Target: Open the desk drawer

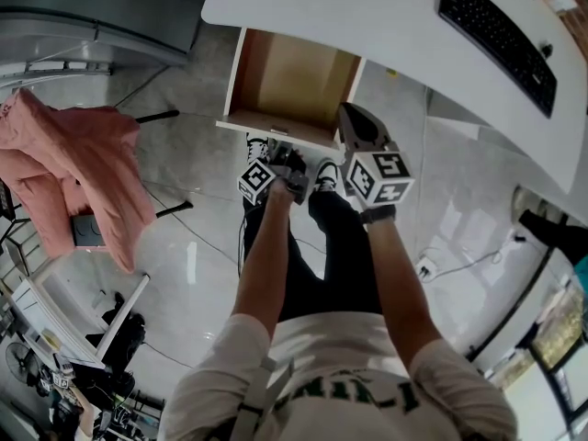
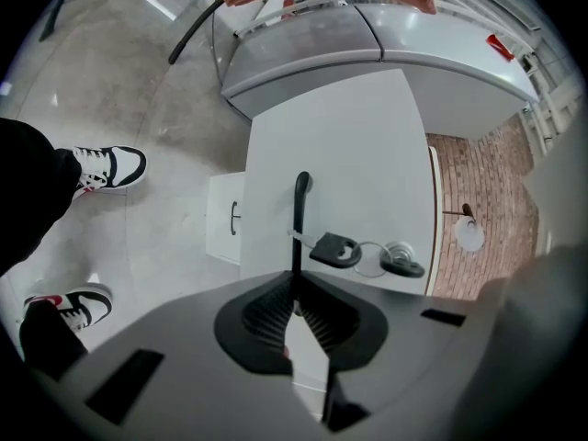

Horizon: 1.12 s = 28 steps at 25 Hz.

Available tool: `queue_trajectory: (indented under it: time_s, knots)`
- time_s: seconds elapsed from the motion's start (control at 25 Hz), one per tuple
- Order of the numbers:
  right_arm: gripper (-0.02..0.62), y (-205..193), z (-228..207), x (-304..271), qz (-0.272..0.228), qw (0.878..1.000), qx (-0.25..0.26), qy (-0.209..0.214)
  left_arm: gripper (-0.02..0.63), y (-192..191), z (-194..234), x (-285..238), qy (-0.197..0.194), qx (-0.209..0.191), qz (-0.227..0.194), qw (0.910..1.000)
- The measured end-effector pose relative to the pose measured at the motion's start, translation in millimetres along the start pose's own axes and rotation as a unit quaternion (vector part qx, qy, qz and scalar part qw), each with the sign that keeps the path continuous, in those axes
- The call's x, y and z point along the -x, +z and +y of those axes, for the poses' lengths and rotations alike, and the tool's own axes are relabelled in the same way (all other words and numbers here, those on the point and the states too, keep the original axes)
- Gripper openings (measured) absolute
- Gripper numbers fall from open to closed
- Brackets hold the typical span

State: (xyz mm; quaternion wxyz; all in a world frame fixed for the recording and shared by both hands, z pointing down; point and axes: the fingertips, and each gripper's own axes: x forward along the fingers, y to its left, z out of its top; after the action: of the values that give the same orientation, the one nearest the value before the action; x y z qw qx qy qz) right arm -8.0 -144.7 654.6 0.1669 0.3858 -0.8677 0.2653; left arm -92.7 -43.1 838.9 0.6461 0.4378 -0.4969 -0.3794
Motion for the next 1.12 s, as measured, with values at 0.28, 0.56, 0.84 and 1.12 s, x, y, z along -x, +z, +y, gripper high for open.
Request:
queue_trajectory:
  time_s: [0.28,0.56,0.84,1.12]
  knots:
    - [0.005,6,13,14,0.004,1.0,-0.008,0.005,0.087,2,-9,15,0.059,-0.058,0.021,0.9964]
    - [0.005,38,33,39,0.004,1.0,-0.012,0.013,0.143,5,-40,65,0.135,-0.182,0.082,0.9704]
    - [0.005,86,54,77,-0.012,1.0,-0.007,0.012,0.143,26,-143,105,0.134,-0.364,0.142,0.9109]
    - [0.005,148,67,106,-0.046,0.999,0.021,0.006,0.143,52,-313,112,0.056,-0.527,0.082,0.8439]
